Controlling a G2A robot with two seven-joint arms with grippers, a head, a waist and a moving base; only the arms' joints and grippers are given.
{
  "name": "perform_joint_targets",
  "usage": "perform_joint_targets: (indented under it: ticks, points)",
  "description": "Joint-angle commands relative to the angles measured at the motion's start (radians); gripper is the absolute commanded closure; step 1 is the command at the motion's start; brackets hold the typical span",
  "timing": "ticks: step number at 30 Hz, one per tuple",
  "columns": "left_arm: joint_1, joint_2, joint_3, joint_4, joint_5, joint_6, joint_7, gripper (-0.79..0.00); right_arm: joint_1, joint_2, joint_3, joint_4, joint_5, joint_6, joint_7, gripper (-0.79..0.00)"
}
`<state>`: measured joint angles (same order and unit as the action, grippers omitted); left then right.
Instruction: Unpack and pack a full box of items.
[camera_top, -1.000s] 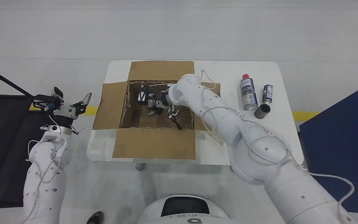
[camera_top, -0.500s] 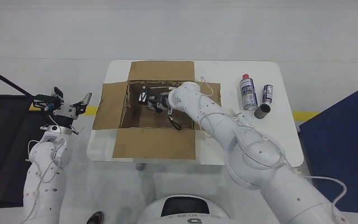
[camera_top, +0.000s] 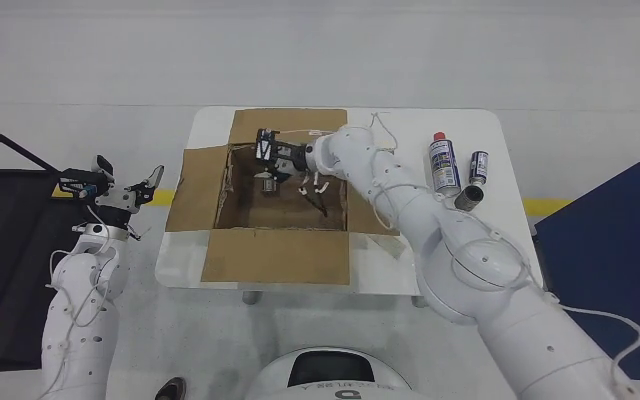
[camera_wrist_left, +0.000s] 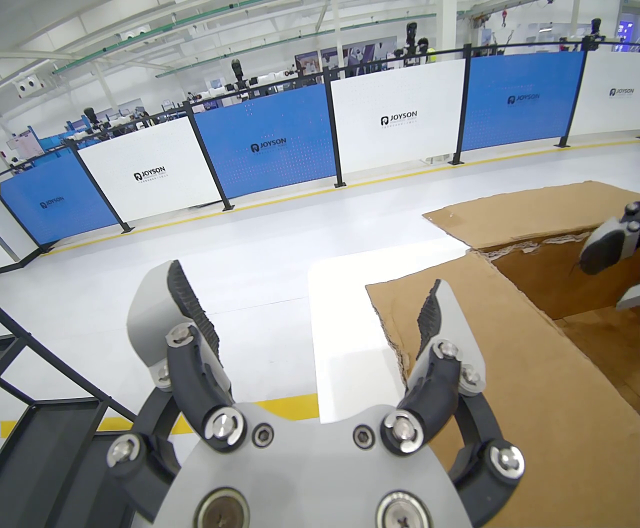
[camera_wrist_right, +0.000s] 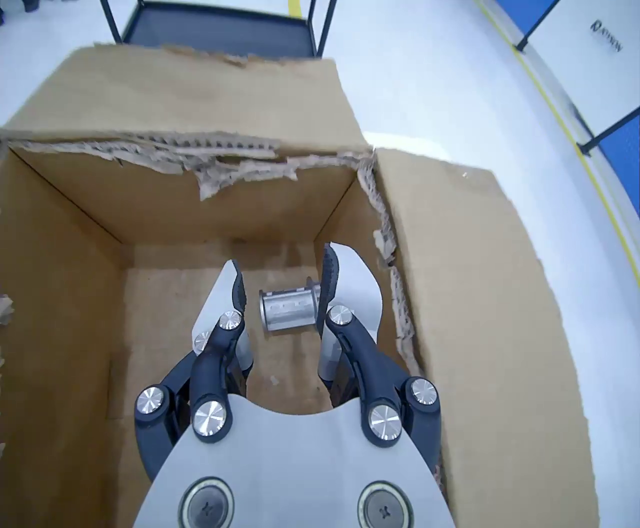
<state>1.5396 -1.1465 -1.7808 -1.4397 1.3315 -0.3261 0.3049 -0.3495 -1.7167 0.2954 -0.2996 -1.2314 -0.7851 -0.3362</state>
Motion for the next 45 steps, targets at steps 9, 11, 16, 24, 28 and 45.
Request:
perform_joint_targets:
  ticks: [9,11,16,24,28,45]
  points:
    - [0.000,0.000,0.000,0.000,0.000,0.000,0.000,-0.785,-0.047,0.198,0.046,-0.215,-0.181,0.019,-0.414,-0.332]
    - [0.000,0.000,0.000,0.000,0.000,0.000,0.000,-0.785,-0.078,0.247,0.084,-0.279,-0.180,0.045,-0.430,-0.594]
    - [0.000,0.000,0.000,0.000,0.000,0.000,0.000,-0.785,-0.107,0.288,0.117,-0.341,-0.181,0.049,-0.388,-0.785]
    - [-0.004,0.007,-0.013,-0.027,0.093,0.038,-0.023,-0.785,-0.138,0.303,0.168,-0.305,-0.110,0.075,-0.435,-0.785]
    - [-0.004,0.024,-0.015,-0.140,0.239,-0.065,-0.111,-0.785,-0.187,0.355,0.242,-0.233,-0.083,0.080,-0.662,-0.785]
    - [-0.081,0.047,0.036,-0.334,0.169,-0.437,-0.387,-0.785,-0.361,0.489,0.406,-0.270,-0.041,0.213,-0.912,-0.785]
